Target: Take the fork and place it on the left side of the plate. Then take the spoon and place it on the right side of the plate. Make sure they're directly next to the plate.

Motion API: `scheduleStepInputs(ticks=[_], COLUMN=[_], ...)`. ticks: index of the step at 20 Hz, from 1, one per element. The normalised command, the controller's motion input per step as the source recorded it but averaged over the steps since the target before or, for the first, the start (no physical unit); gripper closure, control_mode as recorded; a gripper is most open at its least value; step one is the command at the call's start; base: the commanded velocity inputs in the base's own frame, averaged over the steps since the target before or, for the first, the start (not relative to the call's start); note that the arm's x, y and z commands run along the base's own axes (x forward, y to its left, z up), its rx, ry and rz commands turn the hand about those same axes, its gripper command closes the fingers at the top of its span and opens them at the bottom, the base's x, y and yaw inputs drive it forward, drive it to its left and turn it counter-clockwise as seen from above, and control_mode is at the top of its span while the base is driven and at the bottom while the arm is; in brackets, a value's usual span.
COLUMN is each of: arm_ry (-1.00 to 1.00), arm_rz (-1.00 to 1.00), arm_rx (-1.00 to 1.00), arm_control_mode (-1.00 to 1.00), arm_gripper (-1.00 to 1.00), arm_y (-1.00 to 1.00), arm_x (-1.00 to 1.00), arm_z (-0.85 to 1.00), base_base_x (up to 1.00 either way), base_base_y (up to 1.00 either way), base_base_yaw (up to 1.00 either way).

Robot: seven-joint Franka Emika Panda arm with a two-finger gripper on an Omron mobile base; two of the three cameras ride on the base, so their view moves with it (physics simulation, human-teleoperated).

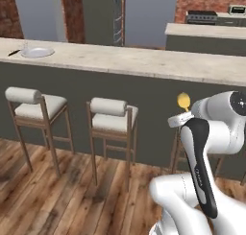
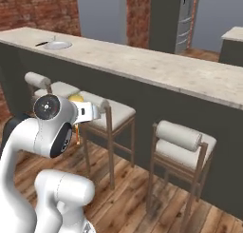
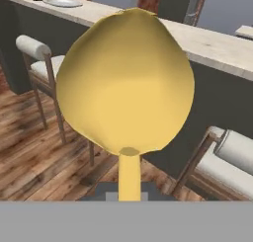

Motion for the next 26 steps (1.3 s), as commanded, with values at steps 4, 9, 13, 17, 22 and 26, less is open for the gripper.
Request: scheduleStepInputs(ticks=[4,9,13,17,22,26], arm_ry=[0.0,0.0,0.0,0.0,0.0,0.0], arm_rz=[0.0,0.0,0.0,0.0,0.0,0.0], arm_rx=[0.0,0.0,0.0,0.0,0.0,0.0], arm_control_mode=[1.0,1.0,1.0,1.0,1.0,1.0], arm_gripper=[1.0,1.0,1.0,1.0,1.0,1.0], arm_y=[0.0,0.0,0.0,0.0,0.0,0.0], arm_x=[0.0,0.0,0.0,0.0,0.0,0.0], arm_z=[0.0,0.0,0.0,0.0,0.0,0.0], base_base_x=[1.0,0.94,0.8,0.63,0.46,0.38], base_base_y=[0.87,0.91,0.98,1.0,1.0,1.0], base_base_yaw=[-0.38,-0.37,-0.36,-0.33,-0.28,-0.25])
